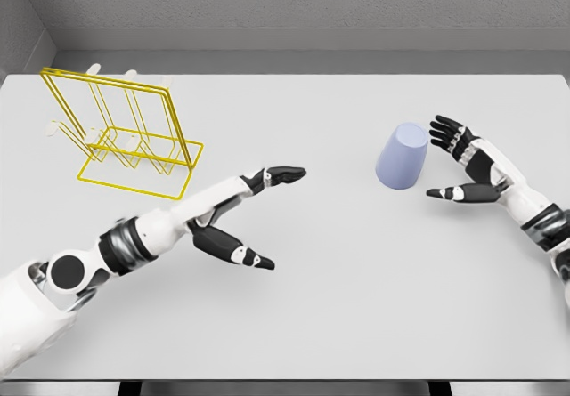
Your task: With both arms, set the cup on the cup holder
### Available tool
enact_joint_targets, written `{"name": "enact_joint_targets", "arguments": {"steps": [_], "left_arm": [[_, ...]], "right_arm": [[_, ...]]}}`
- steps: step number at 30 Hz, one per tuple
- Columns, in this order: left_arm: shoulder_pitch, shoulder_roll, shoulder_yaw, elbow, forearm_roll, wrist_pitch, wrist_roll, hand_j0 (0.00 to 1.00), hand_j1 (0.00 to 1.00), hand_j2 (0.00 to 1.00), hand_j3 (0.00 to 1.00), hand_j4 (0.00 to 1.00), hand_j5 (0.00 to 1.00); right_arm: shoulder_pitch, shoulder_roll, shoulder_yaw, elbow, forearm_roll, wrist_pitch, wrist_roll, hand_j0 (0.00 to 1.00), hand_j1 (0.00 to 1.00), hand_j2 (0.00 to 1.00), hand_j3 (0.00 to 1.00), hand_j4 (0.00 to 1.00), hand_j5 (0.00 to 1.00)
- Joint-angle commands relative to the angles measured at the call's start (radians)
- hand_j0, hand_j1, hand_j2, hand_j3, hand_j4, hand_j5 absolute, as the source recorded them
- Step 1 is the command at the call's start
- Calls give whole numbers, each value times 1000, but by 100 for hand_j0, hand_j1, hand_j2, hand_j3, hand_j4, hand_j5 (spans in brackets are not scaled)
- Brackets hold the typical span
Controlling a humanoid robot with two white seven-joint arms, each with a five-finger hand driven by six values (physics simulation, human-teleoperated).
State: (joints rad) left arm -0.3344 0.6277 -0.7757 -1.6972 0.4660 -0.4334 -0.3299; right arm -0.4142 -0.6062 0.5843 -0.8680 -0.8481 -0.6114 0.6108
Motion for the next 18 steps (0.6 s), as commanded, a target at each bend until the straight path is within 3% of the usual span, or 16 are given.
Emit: {"name": "enact_joint_targets", "arguments": {"steps": [1, 5, 14, 18], "left_arm": [[5, -28, -2, 4, 37, 2, -17, 100, 100, 100, 100, 100, 100], [3, -66, 3, 77, 19, 7, -11, 100, 100, 100, 100, 100, 100], [5, -52, 9, 80, -4, 55, -9, 100, 100, 100, 100, 100, 100], [-2, -63, 7, 132, -9, 59, -8, 100, 100, 100, 100, 100, 100]], "right_arm": [[-2, 16, -4, 14, 8, 1, 0, 100, 100, 100, 100, 100, 100], [-6, 26, -4, 15, 11, 1, 0, 100, 100, 100, 100, 100, 100], [-37, 60, -3, 23, 40, 1, 0, 100, 100, 100, 100, 100, 100], [-38, 66, 0, 26, 46, 1, 0, 100, 100, 100, 100, 100, 100]]}}
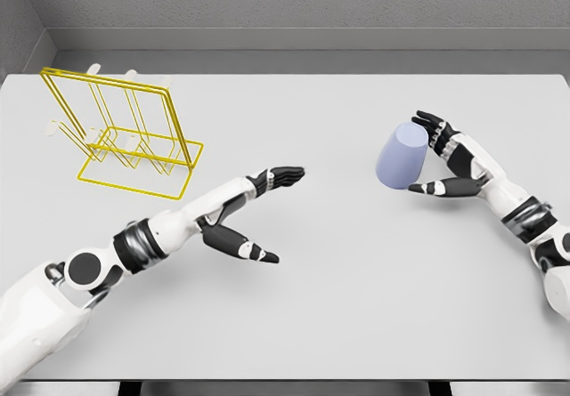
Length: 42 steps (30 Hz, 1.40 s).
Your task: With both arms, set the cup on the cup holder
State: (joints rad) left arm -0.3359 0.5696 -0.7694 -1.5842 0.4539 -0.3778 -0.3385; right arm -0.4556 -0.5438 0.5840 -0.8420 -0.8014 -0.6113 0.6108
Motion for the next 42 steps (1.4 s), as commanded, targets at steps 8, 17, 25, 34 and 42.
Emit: {"name": "enact_joint_targets", "arguments": {"steps": [8, 17, 25, 34, 42], "left_arm": [[3, -1, 4, 41, 2, 2, -1, 100, 100, 100, 100, 100, 100], [11, 44, 9, 39, 14, -6, -5, 100, 100, 100, 100, 100, 100], [5, 36, 9, 56, 20, 4, 1, 100, 100, 100, 100, 100, 100], [5, 29, 5, 52, 104, 51, -4, 100, 100, 100, 100, 100, 100], [6, 21, -1, 47, 98, 51, -2, 100, 100, 100, 100, 100, 100]], "right_arm": [[-8, 31, 5, 21, 7, 1, 0, 100, 100, 100, 100, 100, 100], [-15, 42, 4, 34, 28, 15, 0, 100, 100, 100, 100, 100, 100], [-29, 54, 5, 47, 37, 30, 0, 100, 100, 100, 100, 100, 100], [-43, 73, 4, 55, 42, 62, 0, 95, 95, 95, 95, 95, 95], [-44, 76, 2, 69, 42, 62, 0, 74, 74, 74, 74, 74, 74]]}}
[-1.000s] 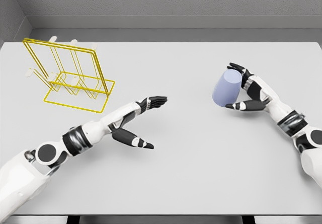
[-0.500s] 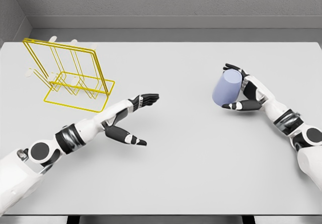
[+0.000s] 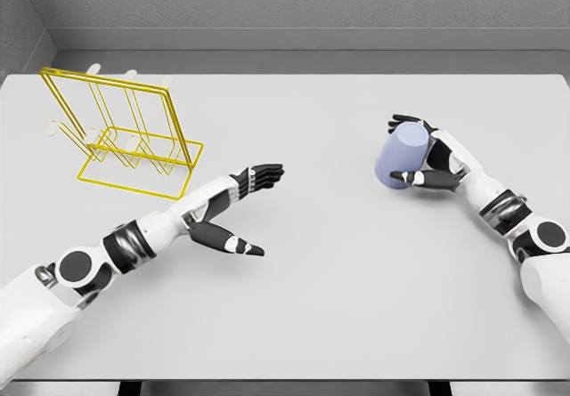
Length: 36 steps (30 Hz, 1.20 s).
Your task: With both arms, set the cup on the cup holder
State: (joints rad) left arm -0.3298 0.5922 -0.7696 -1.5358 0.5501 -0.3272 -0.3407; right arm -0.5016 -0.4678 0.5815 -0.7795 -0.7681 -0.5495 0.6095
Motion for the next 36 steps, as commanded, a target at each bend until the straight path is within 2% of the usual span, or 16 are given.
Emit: {"name": "enact_joint_targets", "arguments": {"steps": [1, 13, 19, 22, 25, 27, 32, 36], "left_arm": [[0, -2, 0, -1, 1, 1, 2, 100, 100, 100, 100, 100, 100], [2, -17, -2, -1, 1, 1, 2, 100, 100, 100, 100, 100, 100], [3, -17, 0, -1, 1, 1, 3, 100, 100, 100, 100, 100, 100], [3, -17, 1, -1, 1, 2, 3, 100, 100, 100, 100, 100, 100], [3, -17, 0, -1, 1, 2, 3, 100, 100, 100, 100, 100, 100], [3, -17, -2, -1, 1, 2, 3, 100, 100, 100, 100, 100, 100], [2, -26, -4, 3, 1, 2, 3, 100, 100, 100, 100, 100, 100], [3, -23, 6, 3, 2, 2, 3, 100, 100, 100, 100, 100, 100]], "right_arm": [[0, 0, 3, 5, 9, 0, 1, 72, 72, 72, 72, 72, 72], [-18, -5, 3, -21, 10, -38, 1, 72, 72, 72, 72, 72, 72], [-9, -12, 8, -147, 9, -61, 1, 72, 72, 72, 72, 72, 72], [12, -25, 27, -190, 10, -61, 1, 72, 72, 72, 72, 72, 72], [55, -40, 34, -297, 12, -61, 1, 72, 72, 72, 72, 72, 72], [72, -40, 34, -328, 23, -61, 1, 72, 72, 72, 72, 72, 72], [63, -28, 69, -334, 24, -61, 1, 70, 70, 70, 70, 70, 70], [61, 14, 84, -334, 46, -61, 1, 71, 71, 71, 71, 71, 71]]}}
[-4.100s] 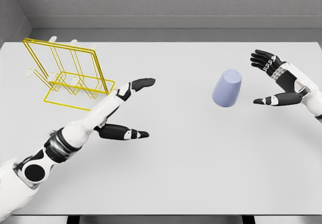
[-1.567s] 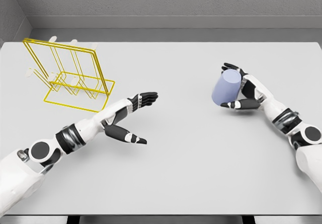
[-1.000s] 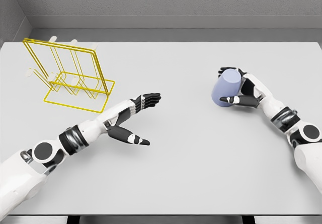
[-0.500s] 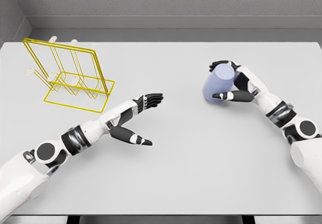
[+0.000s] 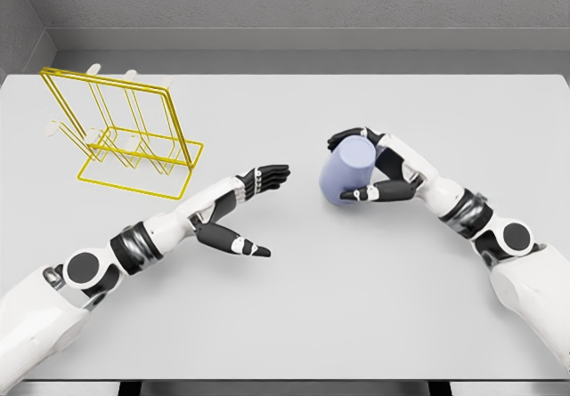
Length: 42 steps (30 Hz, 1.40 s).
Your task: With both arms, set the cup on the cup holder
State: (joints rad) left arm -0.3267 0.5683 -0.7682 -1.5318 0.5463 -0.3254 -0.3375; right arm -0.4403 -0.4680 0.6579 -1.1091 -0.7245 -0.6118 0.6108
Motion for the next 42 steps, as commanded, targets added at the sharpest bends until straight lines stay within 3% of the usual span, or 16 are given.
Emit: {"name": "enact_joint_targets", "arguments": {"steps": [1, 8, 16, 24, 25, 29, 32, 38, 42], "left_arm": [[-2, -1, 4, -1, 4, 0, 0, 100, 100, 100, 100, 100, 100], [0, -5, 6, 10, 6, 5, 2, 100, 100, 100, 100, 100, 100], [-9, -56, 32, 119, 7, 6, 0, 100, 100, 100, 100, 100, 100], [-21, -73, 32, 142, 6, 6, 0, 100, 100, 100, 100, 100, 100], [-21, -71, 32, 148, 6, 6, 0, 100, 100, 100, 100, 100, 100], [-18, -68, 49, 157, 7, 5, -2, 100, 100, 100, 100, 100, 100], [-20, -76, 49, 159, 6, 3, -2, 100, 100, 100, 100, 100, 100], [-20, -111, 49, 171, 4, 3, -2, 100, 100, 100, 100, 100, 100], [-20, -126, 49, 171, 4, 2, -2, 100, 100, 100, 100, 100, 100]], "right_arm": [[0, 31, 8, -3, 4, 1, 0, 71, 71, 71, 71, 71, 71], [5, 54, 28, 8, 37, 1, 0, 71, 71, 71, 71, 71, 71], [9, 55, 52, 21, 39, 1, 0, 71, 71, 71, 71, 71, 71], [5, 98, 63, 49, 79, 1, 0, 71, 71, 71, 71, 71, 71], [5, 97, 63, 51, 79, 1, 0, 73, 73, 73, 73, 73, 73], [3, 95, 62, 51, 82, 1, 0, 100, 100, 100, 100, 100, 100], [5, 95, 62, 49, 82, 1, 0, 100, 100, 100, 100, 100, 100], [-26, 69, 49, 46, 82, 1, 0, 100, 100, 100, 100, 100, 100], [-37, -31, 48, 46, 82, 1, 0, 100, 100, 100, 100, 100, 100]]}}
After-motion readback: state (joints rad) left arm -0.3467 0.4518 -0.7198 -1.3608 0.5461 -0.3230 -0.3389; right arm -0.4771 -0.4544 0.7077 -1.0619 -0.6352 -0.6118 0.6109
